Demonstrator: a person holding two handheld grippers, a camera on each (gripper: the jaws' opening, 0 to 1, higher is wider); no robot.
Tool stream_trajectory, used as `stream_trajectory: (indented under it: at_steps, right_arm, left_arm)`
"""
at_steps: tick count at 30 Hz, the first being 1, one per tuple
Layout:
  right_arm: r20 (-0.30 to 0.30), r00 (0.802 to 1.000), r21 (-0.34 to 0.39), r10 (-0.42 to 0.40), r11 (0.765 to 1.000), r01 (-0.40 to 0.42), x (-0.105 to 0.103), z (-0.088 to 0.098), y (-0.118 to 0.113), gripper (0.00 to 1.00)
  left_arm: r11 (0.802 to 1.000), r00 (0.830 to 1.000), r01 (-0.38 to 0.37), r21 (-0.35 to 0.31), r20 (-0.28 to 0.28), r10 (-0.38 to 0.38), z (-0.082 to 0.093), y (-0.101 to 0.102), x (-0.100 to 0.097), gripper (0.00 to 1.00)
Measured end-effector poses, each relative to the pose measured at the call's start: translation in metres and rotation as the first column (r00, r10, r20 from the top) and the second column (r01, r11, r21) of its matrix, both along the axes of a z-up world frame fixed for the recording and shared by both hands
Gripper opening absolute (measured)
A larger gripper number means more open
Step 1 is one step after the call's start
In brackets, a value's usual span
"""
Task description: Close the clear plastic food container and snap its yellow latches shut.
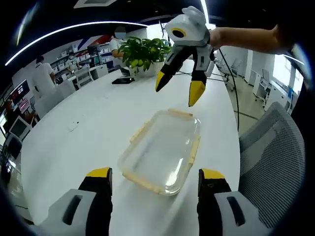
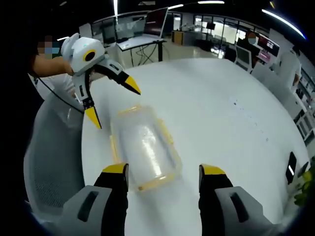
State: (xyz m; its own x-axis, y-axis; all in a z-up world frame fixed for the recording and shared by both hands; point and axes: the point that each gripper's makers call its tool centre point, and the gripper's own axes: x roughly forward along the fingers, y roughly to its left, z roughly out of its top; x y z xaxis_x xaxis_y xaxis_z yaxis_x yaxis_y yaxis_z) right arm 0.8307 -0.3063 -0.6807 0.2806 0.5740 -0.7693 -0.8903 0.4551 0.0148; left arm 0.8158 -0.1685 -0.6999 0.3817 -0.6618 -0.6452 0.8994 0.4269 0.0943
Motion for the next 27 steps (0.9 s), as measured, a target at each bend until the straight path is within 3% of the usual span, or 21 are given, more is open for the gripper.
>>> stream_trajectory:
  at_steps: [13, 27]
  right_arm:
    - [0.017, 0.999, 0.011, -0.038, 0.999, 0.037, -0.024, -0.020, -0.009, 0.56]
    - [0.035, 0.998, 0.037, -0.057, 0.998, 0.055, -0.038, -0.043, 0.000, 0.53]
  left_arm:
    - [1.000, 0.999, -0.030, -0.003, -0.017, 0.030, -0.013, 0.003, -0.004, 0.66]
    - [0.999, 0.999, -0.043, -0.006, -0.013, 0.043, -0.025, -0.002, -0.003, 0.59]
